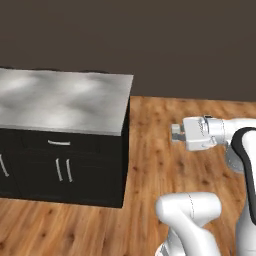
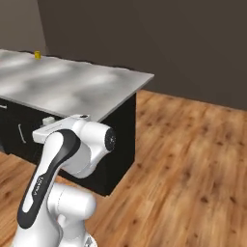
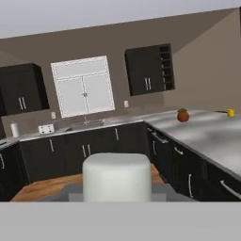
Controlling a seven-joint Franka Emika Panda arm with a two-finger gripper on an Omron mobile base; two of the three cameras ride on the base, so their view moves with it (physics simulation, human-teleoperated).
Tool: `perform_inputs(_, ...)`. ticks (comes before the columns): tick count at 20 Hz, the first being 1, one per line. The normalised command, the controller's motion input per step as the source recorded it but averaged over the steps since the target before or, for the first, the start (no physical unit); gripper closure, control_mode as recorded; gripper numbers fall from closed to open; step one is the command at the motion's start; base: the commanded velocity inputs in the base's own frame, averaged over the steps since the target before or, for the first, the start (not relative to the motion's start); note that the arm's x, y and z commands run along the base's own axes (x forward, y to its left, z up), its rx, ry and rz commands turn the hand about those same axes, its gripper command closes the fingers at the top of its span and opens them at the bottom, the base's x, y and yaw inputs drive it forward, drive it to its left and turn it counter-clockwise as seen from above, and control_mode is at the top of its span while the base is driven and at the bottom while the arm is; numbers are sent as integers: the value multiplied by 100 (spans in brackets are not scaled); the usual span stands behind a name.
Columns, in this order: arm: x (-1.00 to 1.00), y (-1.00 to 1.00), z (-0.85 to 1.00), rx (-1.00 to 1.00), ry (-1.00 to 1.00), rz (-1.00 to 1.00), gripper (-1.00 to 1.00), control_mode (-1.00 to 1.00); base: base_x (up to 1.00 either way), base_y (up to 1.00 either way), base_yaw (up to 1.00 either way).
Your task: Pick up the marshmallow and place it in the cup of hot chocolate on the dining counter.
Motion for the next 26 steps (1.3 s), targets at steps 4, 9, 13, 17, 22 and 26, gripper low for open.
perform_inputs(4, 0, 0, 0, 0, 0, 0, 100, 100, 75, -100, 32)
perform_inputs(9, 0, 0, 0, 0, 0, 0, 100, 100, 76, -100, 34)
perform_inputs(13, 0, 0, 0, 0, 0, 0, 100, 100, 76, -100, 36)
perform_inputs(17, 0, 0, 0, 0, 0, 0, 100, 100, 76, -100, 34)
perform_inputs(22, 0, 0, 0, 0, 0, 0, 100, 100, 74, -100, 33)
perform_inputs(26, 0, 0, 0, 0, 0, 0, 100, 100, 75, -100, 31)
